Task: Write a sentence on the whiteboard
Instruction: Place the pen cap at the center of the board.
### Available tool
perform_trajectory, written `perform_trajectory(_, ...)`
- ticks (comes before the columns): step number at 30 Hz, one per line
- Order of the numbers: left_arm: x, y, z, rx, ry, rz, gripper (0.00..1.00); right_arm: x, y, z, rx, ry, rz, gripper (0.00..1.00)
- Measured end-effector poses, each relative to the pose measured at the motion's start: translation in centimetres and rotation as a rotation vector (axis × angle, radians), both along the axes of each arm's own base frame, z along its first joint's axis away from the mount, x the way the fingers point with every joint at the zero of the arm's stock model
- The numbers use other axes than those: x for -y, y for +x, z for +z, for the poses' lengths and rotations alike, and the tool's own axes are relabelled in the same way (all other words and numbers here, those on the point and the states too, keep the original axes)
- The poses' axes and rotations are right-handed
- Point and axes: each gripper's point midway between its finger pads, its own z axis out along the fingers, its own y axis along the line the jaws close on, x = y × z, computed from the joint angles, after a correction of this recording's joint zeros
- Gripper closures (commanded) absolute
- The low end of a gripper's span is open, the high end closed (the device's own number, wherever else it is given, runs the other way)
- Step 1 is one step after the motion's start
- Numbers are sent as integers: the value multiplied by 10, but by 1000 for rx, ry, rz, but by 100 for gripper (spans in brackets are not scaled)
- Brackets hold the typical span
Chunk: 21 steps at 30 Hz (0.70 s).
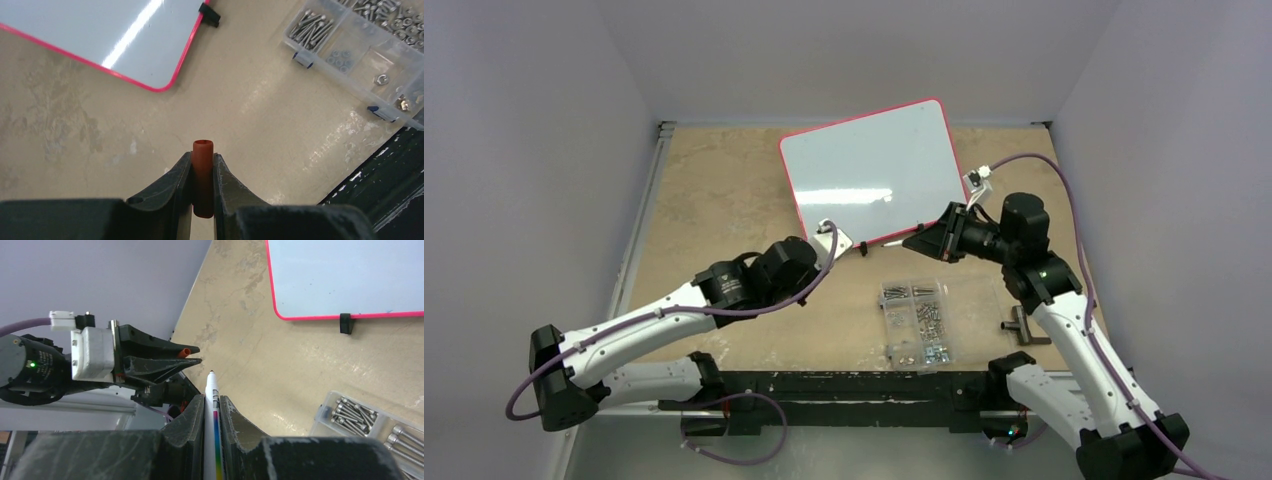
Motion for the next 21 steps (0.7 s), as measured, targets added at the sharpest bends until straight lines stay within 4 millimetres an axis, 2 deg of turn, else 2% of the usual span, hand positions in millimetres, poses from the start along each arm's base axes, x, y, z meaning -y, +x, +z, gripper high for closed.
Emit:
perform_trajectory(7, -39, -11, -45, -101, -44, 284, 100, 3, 6, -8, 24, -31, -19, 100)
perform_trajectory(14, -77, -24, -102, -207, -67, 576, 100, 7, 10, -16, 37, -59, -48, 100)
perform_trajectory(21, -104, -31, -136, -261, -114, 800, 98, 11, 10, -30, 24, -82, -65, 100)
